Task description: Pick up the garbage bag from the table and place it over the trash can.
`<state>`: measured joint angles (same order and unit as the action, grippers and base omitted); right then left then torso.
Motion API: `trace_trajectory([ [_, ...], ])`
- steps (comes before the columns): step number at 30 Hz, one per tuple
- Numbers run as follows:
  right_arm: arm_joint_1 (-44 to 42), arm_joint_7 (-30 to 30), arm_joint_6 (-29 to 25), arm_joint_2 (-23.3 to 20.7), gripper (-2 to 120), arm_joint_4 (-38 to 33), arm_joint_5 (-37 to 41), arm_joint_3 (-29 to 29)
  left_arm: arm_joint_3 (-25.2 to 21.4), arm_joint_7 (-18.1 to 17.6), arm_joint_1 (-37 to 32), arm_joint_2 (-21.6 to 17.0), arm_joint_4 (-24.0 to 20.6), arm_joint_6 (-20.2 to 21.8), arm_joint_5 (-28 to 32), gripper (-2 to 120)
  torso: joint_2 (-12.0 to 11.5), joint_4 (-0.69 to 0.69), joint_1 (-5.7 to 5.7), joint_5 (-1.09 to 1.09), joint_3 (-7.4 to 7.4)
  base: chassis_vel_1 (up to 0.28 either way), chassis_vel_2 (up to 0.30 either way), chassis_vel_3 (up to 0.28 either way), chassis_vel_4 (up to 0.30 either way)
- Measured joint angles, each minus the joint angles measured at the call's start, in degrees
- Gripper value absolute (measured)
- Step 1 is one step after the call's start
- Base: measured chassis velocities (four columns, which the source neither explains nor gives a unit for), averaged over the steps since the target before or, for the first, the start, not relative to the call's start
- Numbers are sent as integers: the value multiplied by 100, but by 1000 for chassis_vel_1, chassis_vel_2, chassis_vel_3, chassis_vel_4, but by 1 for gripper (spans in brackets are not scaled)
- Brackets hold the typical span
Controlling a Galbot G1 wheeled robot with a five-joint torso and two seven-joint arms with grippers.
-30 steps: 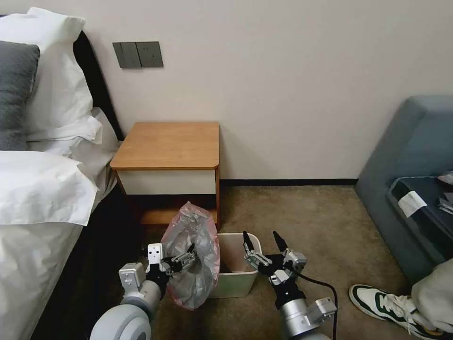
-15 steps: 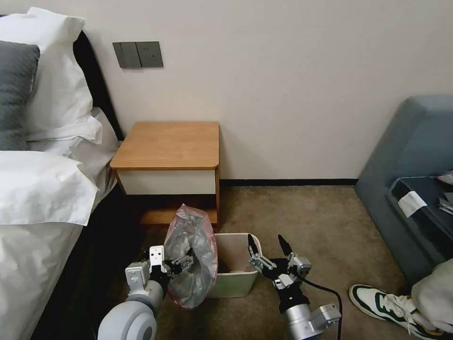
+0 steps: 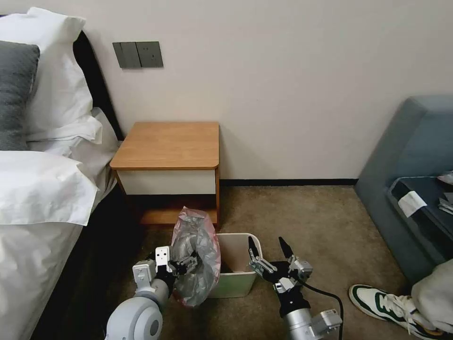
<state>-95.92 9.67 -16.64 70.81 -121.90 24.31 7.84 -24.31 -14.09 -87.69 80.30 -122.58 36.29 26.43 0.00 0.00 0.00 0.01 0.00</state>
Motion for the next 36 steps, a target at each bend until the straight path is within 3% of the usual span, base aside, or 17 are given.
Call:
trace_trajectory([
  [8, 3, -6, -21, 9, 100, 24, -46, -24, -36, -171, 60, 131, 123, -50, 2, 92, 0, 0, 0, 0, 0, 0, 0, 0, 0],
  [12, -9, -10, -48, 7, 100, 12, -102, -42, -34, -45, 120, 160, 221, 13, 1, 73, 0, 0, 0, -1, 0, 0, 0, 0, 0],
  [14, -11, -10, -53, 8, 100, 12, -111, -43, -34, -30, 133, 160, 230, 22, 1, 71, 0, 0, 0, -1, 0, 0, 0, 0, 0],
  [17, -68, -12, -101, 31, 100, 11, -214, -83, -41, 83, 259, 148, 295, 133, -1, 56, 0, 0, 0, -1, 0, 0, 0, 0, 0],
  [30, -80, -15, -154, 76, 100, 31, -354, -121, -40, -38, 302, 166, 379, 80, -246, 10, 0, 0, 0, -1, 0, 0, 0, 0, 0],
  [36, -14, -10, -128, 5, 100, 2, -360, -134, -1, -229, 206, 166, 373, -170, -318, 7, 0, -1, 0, -1, 0, 0, 0, 0, 0],
])
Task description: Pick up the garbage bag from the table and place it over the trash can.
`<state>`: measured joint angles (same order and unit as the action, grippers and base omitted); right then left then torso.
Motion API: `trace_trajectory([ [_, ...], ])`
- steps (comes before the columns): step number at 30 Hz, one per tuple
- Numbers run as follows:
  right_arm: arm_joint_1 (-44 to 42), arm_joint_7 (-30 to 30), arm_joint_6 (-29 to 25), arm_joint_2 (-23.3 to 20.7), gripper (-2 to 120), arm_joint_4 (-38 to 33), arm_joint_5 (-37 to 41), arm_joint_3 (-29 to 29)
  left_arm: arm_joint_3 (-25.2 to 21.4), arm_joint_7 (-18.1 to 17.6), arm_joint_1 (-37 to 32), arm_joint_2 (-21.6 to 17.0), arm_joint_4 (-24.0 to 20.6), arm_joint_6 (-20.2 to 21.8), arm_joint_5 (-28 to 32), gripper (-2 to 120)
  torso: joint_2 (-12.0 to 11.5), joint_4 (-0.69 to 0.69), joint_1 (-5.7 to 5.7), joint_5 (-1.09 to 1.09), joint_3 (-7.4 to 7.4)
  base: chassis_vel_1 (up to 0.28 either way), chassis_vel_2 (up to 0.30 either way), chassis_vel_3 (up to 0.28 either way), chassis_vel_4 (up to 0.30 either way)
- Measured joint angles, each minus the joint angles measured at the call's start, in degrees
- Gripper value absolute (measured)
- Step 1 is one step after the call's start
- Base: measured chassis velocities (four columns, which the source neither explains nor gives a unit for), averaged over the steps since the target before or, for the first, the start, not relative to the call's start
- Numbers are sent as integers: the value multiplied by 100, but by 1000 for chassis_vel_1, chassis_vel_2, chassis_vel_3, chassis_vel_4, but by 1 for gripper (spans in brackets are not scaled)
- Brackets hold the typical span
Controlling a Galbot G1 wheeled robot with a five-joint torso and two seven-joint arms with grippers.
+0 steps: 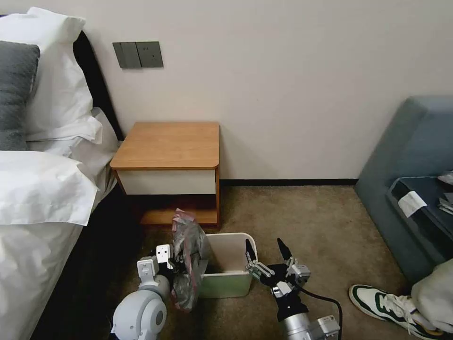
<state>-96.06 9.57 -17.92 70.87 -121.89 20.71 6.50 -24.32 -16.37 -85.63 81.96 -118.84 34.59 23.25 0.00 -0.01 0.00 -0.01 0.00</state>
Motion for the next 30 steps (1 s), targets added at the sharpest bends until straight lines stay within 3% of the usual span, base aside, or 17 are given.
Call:
trace_trajectory([
  [4, 92, 13, 105, -91, 100, -204, -8, -25, 56, -35, -177, -101, -116, -718, -91, 7, 0, 1, 0, 0, 0, 0, 0, 0, 0],
  [5, 92, 13, 105, -91, 100, -204, -8, -25, 56, -35, -177, -101, -116, -718, -91, 7, 0, 1, 0, 0, 0, 0, 0, 0, 0],
  [8, 227, 14, 477, -319, 100, -644, 4, -151, 82, 149, -343, -293, -204, -1792, -466, 7, 0, 0, 0, 0, 0, 0, 0, 0, 0],
  [13, 618, -341, 1151, -768, 100, -1129, 587, -428, 100, 400, -410, -415, -195, -2621, -1225, 7, 0, 0, 0, 1, 0, 0, 0, 0, 0],
  [14, 618, -341, 1151, -768, 100, -1129, 587, -428, 100, 400, -410, -415, -195, -2621, -1225, 7, 0, 0, 0, 1, 0, 0, 0, 0, 0],
  [18, 1545, -672, 2297, -1009, 100, -1489, 1919, -798, 119, 633, -443, -346, -124, -3066, -1994, 7, 0, 0, 0, 0, 0, 0, 0, 0, 0],
  [22, 2190, -457, 2763, -913, 100, -1483, 2596, -1084, 121, 759, -476, -314, -81, -3353, -2310, 7, 0, 1, 0, 0, -1, 0, 0, 0, 0],
  [25, 2599, -112, 2985, -715, 100, -1284, 2918, -1321, 103, 789, -496, -288, -73, -3593, -2503, 7, 0, 2, 0, 1, -1, 0, 0, 0, 0],
  [30, 2761, 144, 3091, -428, 100, -826, 2815, -1589, 58, 786, -517, -249, -165, -3712, -2548, 7, 0, 0, 0, 0, -1, 0, 0, 0, 0],
])
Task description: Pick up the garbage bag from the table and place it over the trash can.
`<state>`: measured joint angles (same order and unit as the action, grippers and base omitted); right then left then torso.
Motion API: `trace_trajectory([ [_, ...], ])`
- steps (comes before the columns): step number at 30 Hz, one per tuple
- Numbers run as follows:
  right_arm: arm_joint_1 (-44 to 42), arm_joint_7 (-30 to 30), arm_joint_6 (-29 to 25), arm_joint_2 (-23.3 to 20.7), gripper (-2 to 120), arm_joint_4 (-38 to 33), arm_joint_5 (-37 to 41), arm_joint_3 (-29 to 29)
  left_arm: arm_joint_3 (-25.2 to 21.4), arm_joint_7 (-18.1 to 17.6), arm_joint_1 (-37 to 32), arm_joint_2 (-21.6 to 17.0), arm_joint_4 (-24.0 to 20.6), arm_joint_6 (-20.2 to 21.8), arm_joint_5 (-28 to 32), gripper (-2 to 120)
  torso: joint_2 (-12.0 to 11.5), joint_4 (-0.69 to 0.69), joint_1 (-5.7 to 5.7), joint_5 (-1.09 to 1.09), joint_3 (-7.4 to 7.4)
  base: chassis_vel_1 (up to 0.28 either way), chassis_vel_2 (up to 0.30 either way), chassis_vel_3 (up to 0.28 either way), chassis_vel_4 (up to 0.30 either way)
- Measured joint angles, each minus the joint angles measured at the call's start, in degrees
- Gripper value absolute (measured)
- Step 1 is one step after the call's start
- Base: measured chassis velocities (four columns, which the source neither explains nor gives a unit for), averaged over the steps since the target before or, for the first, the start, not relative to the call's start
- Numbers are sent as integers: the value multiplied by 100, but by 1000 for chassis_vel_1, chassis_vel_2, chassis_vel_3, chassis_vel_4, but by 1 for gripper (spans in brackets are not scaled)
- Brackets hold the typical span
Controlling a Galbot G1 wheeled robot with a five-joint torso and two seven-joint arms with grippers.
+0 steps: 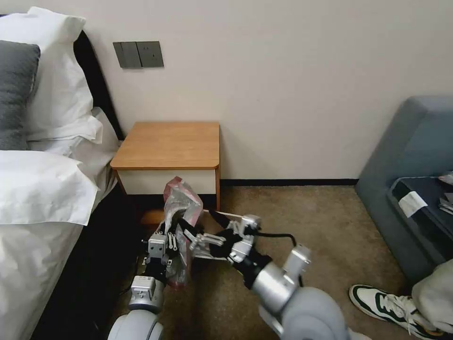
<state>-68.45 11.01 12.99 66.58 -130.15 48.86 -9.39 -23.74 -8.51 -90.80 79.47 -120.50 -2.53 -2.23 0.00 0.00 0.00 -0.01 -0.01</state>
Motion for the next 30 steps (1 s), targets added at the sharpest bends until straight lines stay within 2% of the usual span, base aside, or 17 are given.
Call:
trace_trajectory([
  [5, 105, 26, -11, 143, 100, 330, -181, -88, -7, -3, -56, 38, -62, -84, -56, 7, 0, 0, 0, 0, 0, 0, 0, 0, 0],
  [14, 256, 51, -44, 184, 97, 477, -196, -102, -12, -8, -119, 44, -84, -236, -227, 7, 0, 0, 0, 0, 1, 0, 0, 0, 0],
  [16, 215, 37, -56, 200, 91, 504, -252, -140, -16, -30, -121, 53, -84, -254, -238, 7, 0, 0, 0, 0, 1, 0, 0, 0, 0],
  [21, 202, 10, -80, 242, 85, 565, -347, -167, -18, -38, -117, 64, -84, -266, -241, 7, 0, 0, 0, 0, 1, 0, 0, 0, 0],
  [25, 218, 11, -95, 268, 67, 600, -372, -164, -20, -40, -138, 48, -77, -286, -258, 7, 0, 0, 0, 0, 1, 0, 0, 0, 0],
  [27, 218, 12, -100, 268, 63, 603, -374, -164, -23, -41, -138, 47, -73, -290, -260, 7, 0, 0, 0, 0, 1, 0, 0, 0, 0],
  [29, 217, 13, -119, 265, 52, 606, -381, -169, -38, -46, -118, 54, -57, -293, -260, 7, 0, 0, 0, 0, 1, 0, 0, 0, 0],
  [30, 217, 13, -119, 265, 52, 606, -381, -169, -38, -46, -118, 54, -57, -293, -260, 7, 0, 0, 0, 0, 1, 0, 0, 0, 0],
])
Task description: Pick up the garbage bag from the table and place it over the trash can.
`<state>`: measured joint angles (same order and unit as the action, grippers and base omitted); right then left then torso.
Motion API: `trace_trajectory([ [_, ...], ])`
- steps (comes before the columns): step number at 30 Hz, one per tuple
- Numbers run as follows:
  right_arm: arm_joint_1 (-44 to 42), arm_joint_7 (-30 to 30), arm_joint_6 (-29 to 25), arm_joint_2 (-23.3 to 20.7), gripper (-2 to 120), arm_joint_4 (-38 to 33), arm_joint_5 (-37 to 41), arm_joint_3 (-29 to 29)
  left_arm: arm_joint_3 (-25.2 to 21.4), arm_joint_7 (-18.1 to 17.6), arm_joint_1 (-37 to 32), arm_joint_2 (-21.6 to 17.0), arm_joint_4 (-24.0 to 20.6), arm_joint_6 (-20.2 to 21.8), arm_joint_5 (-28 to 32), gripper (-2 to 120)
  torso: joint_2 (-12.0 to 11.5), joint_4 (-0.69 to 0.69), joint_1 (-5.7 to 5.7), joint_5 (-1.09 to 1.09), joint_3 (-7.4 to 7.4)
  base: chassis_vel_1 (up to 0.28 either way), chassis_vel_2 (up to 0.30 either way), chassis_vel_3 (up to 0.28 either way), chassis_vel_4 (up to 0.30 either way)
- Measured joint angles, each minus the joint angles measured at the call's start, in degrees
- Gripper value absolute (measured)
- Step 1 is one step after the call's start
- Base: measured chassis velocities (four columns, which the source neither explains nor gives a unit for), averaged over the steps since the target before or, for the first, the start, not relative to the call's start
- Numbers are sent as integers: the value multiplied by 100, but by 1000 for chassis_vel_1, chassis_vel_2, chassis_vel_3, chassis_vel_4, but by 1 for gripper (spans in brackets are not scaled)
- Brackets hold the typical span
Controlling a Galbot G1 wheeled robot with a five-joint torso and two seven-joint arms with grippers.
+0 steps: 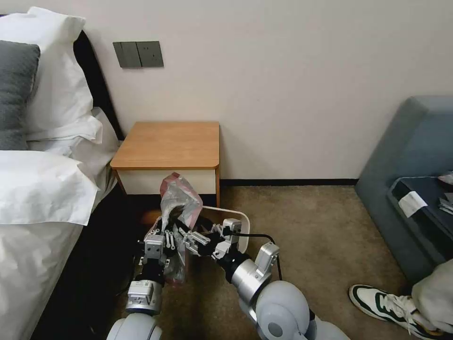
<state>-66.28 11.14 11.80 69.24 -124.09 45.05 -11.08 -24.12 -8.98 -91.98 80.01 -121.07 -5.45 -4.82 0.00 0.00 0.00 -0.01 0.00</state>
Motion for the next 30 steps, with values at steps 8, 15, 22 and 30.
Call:
trace_trajectory([
  [8, 74, -10, -53, 10, 22, 44, -2, -4, -11, -13, 35, 21, 60, -47, 12, 7, 1, 0, 0, 0, 0, 0, 0, 0, 0],
  [15, 109, -22, -91, 3, 0, 62, -2, 30, -42, 14, 47, 13, 153, -314, 39, 7, 1, 0, 0, 1, 0, 0, 0, 0, 0],
  [22, 199, -19, -130, 14, 0, 85, 26, 162, -109, 202, 24, -65, 222, -766, 40, 7, 1, 0, 0, 1, 0, 0, 0, 0, 0],
  [30, 405, 109, -129, -232, 0, 32, 377, 615, -169, 422, -58, -161, 301, -1345, 242, 7, 1, 0, 0, 1, 0, 0, 0, 0, 0],
])
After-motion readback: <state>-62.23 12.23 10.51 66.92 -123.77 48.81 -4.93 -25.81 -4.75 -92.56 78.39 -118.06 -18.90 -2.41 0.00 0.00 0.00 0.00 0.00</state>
